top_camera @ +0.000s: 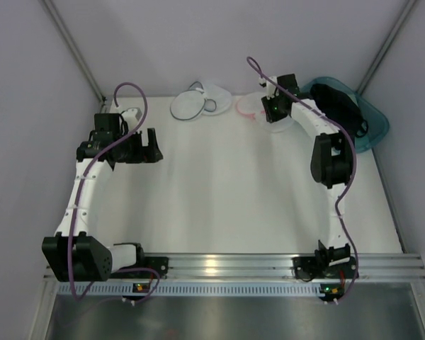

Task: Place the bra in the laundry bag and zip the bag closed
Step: Move the laundry bag to the center of the board, then open the laundry bag at the center of the board.

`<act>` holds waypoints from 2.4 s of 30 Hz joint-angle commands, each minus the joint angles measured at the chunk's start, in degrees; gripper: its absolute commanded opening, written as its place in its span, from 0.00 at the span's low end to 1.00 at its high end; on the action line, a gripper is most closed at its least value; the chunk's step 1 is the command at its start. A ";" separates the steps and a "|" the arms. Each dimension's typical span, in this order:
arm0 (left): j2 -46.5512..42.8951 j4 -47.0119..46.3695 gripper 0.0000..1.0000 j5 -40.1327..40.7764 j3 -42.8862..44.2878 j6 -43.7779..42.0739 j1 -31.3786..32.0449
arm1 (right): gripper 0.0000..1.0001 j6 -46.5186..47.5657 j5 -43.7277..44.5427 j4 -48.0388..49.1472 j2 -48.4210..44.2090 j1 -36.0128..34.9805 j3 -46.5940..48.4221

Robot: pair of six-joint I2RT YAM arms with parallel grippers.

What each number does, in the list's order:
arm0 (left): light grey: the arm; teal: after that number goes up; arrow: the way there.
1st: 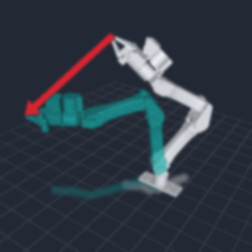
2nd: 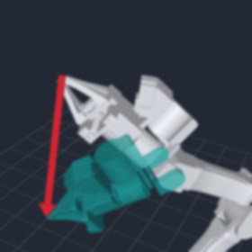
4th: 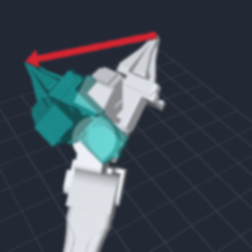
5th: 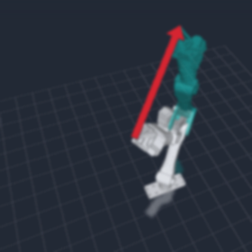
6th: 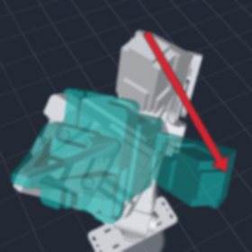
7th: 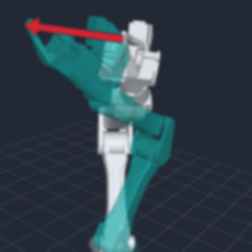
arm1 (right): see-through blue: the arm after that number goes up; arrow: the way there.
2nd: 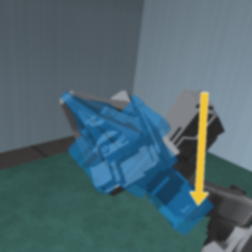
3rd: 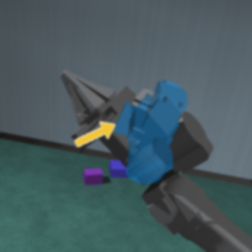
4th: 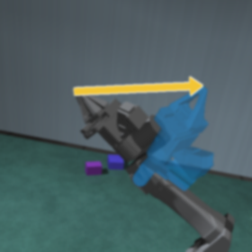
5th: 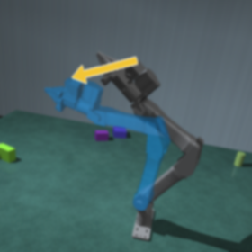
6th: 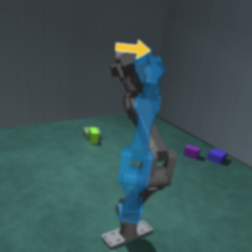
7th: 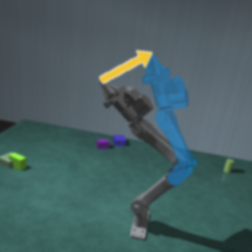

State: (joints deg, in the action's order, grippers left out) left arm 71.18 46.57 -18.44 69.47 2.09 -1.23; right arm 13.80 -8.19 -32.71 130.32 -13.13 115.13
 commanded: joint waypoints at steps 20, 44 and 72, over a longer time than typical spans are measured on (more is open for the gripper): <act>0.54 -0.60 0.99 2.00 -0.04 -0.94 -0.08 | 0.59 -55.70 -27.93 33.94 -24.24 -16.38 -37.71; 4.67 -0.78 0.99 -7.85 1.46 -7.01 0.00 | 0.54 -52.47 -27.59 31.65 -5.35 5.48 -22.14; 5.56 -0.86 0.99 -5.12 2.25 -5.95 -0.08 | 0.00 -68.21 -37.87 47.21 -10.86 4.86 -35.06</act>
State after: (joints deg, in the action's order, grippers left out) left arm 77.69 46.61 -24.10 70.06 -3.99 -1.23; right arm -53.25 -43.46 8.67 126.26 -7.75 79.81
